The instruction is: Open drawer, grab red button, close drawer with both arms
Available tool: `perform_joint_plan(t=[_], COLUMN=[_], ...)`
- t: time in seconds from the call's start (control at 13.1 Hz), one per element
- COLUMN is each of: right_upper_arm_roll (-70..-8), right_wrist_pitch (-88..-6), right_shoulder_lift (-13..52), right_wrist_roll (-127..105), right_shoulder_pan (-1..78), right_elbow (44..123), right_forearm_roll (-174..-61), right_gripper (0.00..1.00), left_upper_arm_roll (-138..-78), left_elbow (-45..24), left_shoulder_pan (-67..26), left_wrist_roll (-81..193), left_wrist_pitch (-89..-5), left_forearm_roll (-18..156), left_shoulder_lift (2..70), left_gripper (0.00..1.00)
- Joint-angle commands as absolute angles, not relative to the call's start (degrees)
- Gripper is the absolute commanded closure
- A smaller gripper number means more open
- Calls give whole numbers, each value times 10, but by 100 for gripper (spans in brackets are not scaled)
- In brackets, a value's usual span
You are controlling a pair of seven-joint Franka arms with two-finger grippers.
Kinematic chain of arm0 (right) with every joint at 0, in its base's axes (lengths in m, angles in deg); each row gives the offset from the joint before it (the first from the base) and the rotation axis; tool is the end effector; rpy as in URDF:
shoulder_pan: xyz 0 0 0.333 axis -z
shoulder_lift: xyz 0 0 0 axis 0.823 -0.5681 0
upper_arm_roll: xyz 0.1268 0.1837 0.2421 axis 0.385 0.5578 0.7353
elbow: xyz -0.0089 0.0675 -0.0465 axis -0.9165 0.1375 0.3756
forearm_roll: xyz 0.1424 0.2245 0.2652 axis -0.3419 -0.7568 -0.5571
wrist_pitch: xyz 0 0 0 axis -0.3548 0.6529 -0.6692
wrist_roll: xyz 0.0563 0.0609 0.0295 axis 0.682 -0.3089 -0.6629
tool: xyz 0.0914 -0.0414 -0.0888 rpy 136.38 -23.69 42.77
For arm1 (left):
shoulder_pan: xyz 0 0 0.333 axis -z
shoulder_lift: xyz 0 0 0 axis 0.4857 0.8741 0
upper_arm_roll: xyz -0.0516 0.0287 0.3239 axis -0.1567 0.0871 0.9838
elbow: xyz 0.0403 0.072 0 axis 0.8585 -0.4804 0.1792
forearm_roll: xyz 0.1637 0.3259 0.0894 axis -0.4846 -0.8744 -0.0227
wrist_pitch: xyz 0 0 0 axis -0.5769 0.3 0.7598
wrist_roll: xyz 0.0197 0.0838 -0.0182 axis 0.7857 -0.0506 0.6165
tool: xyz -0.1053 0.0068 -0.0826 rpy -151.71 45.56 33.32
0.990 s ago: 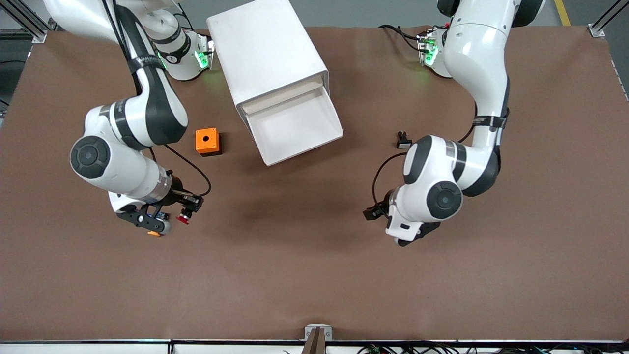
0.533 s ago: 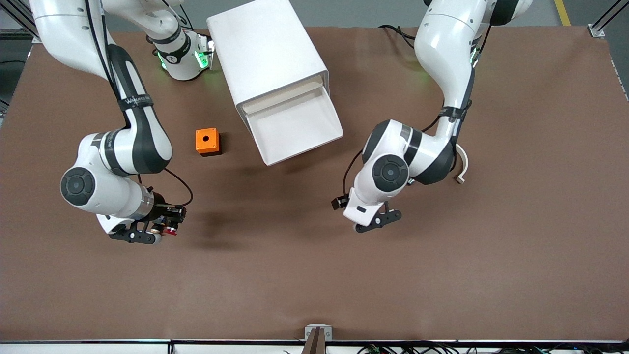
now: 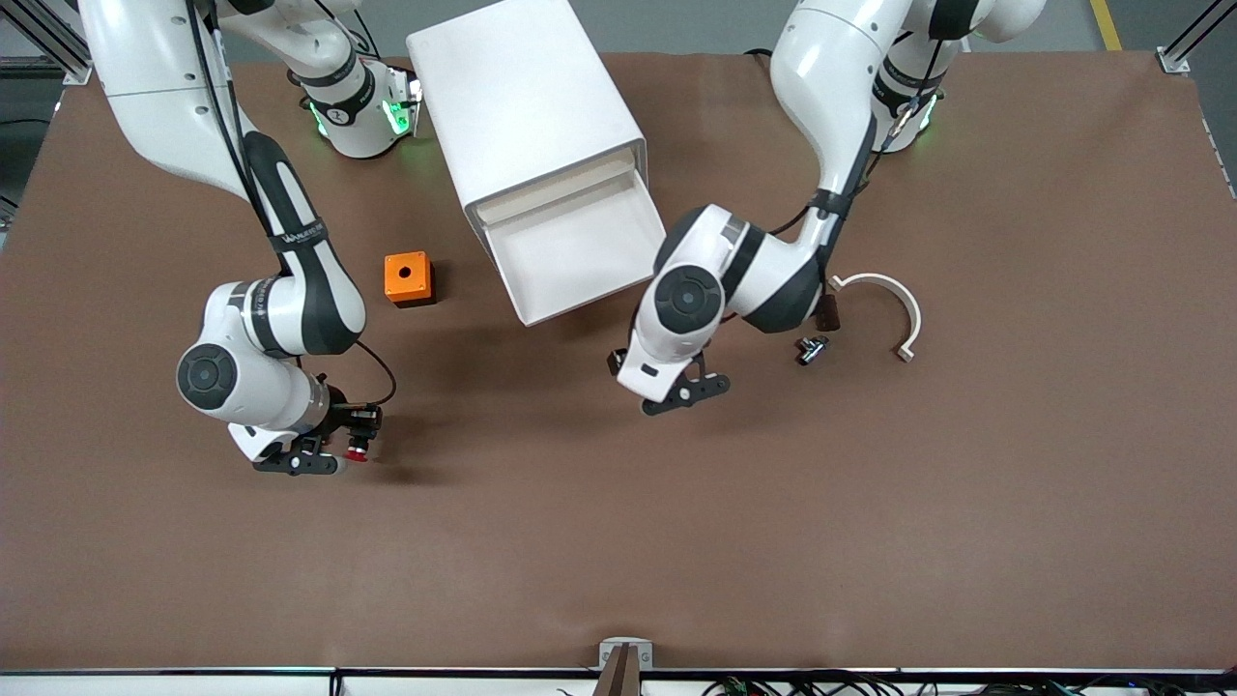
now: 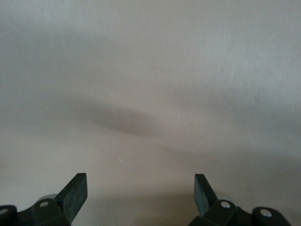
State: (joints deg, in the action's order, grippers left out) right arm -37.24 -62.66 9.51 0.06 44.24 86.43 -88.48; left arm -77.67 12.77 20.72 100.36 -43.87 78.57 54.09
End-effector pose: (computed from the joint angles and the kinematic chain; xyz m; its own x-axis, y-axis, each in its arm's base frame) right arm 0.6377 0.0934 0.2228 0.9954 -0.0534 -0.0795 -0.0579 -0.9968 -0.0551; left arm 0.5328 -0.4877 0.2697 0.9362 0.3073 -0.1706 0.3141 -0.9493 0.0138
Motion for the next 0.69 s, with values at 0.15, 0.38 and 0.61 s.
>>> perform_joint_plan(t=[0.15, 0.38, 0.61], right_upper_arm_roll=[-366, -366, -366], right_wrist_pitch=[-658, -660, -657], right_shoulder_lift=[75, 72, 68], right_wrist_roll=[-11, -10, -9], right_shoulder_pan=[449, 453, 455], right_elbow=[871, 868, 851], right_forearm_roll=[-892, -899, -899], right_gripper=[84, 69, 11], left_upper_arm_roll=[-774, -778, -809], left_elbow=[89, 91, 91], left_shoulder_pan=[262, 280, 280], left_wrist_roll=[1090, 1160, 1182], left_wrist_pitch=[-439, -409, -377], left_forearm_roll=[779, 781, 781], left_shoulder_lift=[529, 514, 501], left_gripper=[0, 0, 0])
